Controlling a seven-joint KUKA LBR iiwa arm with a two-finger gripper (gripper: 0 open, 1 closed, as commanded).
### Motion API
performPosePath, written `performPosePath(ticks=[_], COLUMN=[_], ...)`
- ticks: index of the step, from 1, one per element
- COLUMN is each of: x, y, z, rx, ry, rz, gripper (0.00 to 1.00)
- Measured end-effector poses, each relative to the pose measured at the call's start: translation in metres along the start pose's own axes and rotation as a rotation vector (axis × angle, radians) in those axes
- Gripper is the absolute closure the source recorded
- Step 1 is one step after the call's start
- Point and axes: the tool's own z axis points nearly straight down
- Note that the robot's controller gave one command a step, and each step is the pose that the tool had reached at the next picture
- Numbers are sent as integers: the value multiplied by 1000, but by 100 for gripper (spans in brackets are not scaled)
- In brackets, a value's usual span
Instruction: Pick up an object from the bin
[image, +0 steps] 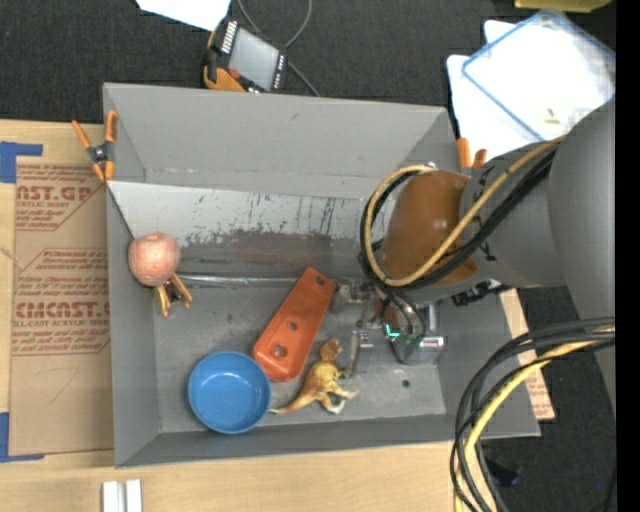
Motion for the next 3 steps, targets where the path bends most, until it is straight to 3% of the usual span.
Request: performPosePath(ticks=[1,2,3], x=[0,21,32], y=[0,28,43], z=[0,-1,0], rx=[0,0,-1], ry=[0,-2,-1], rz=[0,-436,-637], gripper=[0,0,100])
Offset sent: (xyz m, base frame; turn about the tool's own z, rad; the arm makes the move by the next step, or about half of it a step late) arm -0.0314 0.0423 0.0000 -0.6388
